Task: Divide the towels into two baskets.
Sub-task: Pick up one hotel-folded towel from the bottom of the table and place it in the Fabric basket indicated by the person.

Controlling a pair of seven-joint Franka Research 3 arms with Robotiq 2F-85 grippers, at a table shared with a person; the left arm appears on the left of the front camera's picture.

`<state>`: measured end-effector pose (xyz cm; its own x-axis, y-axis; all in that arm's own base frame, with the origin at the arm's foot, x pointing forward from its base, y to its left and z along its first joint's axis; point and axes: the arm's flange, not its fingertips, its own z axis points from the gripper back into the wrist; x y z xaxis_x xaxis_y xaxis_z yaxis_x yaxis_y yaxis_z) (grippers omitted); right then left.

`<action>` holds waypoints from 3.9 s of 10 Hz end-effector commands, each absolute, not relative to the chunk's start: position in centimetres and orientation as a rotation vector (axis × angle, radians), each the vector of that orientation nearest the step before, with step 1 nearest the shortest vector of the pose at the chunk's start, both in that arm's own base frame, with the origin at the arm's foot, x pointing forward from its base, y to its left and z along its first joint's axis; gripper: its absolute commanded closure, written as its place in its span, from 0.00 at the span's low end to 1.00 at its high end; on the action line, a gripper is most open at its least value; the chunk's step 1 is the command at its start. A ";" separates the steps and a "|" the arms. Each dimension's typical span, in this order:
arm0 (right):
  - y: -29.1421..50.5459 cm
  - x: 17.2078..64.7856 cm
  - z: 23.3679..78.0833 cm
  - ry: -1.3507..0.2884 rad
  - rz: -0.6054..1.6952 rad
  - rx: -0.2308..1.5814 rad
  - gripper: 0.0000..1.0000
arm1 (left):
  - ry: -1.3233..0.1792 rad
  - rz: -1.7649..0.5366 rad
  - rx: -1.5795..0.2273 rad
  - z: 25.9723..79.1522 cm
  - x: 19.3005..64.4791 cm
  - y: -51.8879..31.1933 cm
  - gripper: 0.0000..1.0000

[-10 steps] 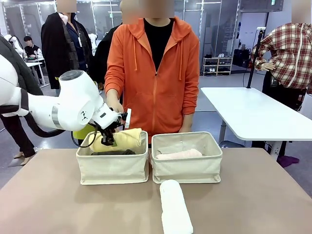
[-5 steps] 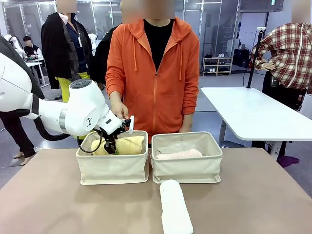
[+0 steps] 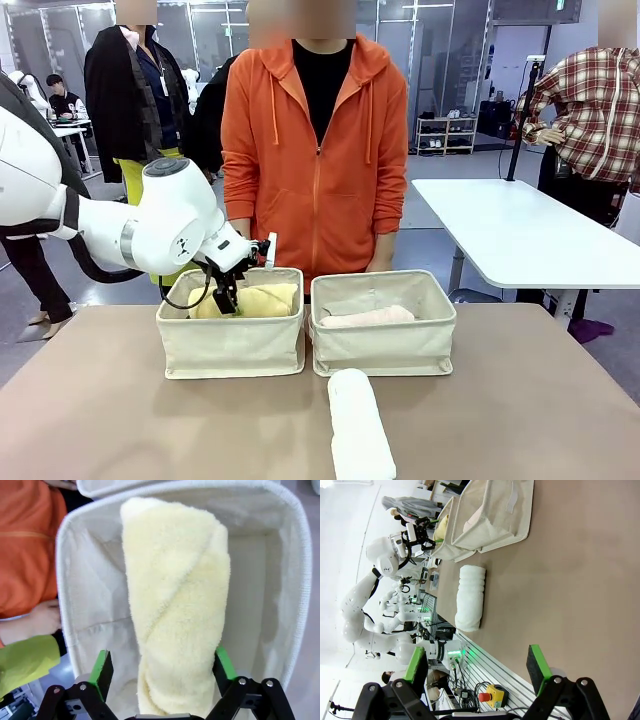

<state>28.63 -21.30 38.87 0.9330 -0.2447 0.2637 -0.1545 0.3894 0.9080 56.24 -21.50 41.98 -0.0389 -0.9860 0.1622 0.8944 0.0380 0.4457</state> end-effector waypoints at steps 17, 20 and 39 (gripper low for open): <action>-21.2 28.7 39.2 -0.392 -0.053 1.182 0.00 | -0.463 -1.516 0.235 45.9 54.8 -20.7 0.00; -21.2 28.7 39.2 -0.392 -0.053 1.182 0.00 | -0.416 -1.283 -0.089 50.8 51.5 -15.0 0.00; -21.2 28.7 39.2 -0.392 -0.053 1.182 0.00 | -0.597 0.183 -1.074 38.9 20.2 26.9 0.00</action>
